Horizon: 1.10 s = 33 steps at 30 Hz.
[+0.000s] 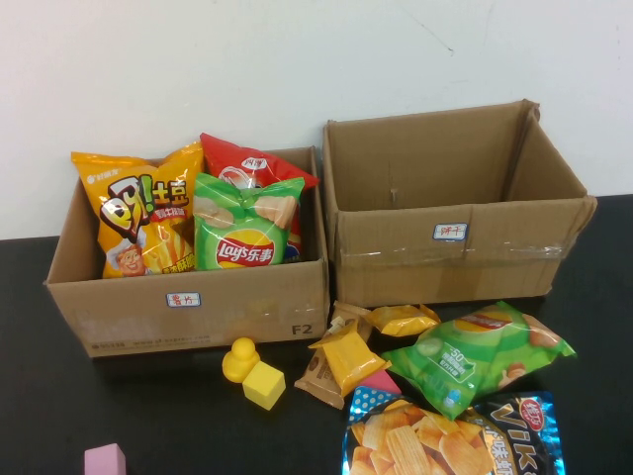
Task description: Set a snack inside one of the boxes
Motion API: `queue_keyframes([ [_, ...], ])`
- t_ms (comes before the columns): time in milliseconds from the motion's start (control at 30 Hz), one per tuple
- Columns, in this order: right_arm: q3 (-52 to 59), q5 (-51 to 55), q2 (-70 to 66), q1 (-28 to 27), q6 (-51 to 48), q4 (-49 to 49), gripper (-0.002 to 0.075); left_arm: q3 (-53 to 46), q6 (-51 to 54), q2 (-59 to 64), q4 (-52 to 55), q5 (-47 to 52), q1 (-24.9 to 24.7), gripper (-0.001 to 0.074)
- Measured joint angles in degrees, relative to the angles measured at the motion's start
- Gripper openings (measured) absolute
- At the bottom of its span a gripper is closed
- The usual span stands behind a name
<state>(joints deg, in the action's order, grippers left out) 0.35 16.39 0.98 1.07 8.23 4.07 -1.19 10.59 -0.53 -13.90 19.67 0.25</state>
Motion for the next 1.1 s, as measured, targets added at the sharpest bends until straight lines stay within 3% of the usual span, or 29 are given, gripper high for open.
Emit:
queue_keyframes([
  [200, -14.8, 0.5, -0.1, 0.0, 13.7, 0.2, 0.0, 0.0, 0.0, 0.0, 0.0, 0.0, 0.0, -0.0002],
  [400, -25.6, 3.0, -6.4, 0.0, 12.3, 7.8, 0.0, 0.0, 0.0, 0.0, 0.0, 0.0, 0.0, -0.0002],
  [567, -31.7, 9.1, -17.2, 0.0, -4.4, 7.5, 0.0, 0.0, 0.0, 0.0, 0.0, 0.0, 0.0, -0.0003],
  [833, -46.1, 26.0, -41.2, 0.3, -36.1, -5.9, 0.0, 0.0, 0.0, 0.0, 0.0, 0.0, 0.0, -0.0003],
  [1100, -58.8, 35.8, -64.1, 11.3, -51.4, -7.0, 0.0, 0.0, 0.0, 0.0, 0.0, 0.0, 0.0, -0.0003],
])
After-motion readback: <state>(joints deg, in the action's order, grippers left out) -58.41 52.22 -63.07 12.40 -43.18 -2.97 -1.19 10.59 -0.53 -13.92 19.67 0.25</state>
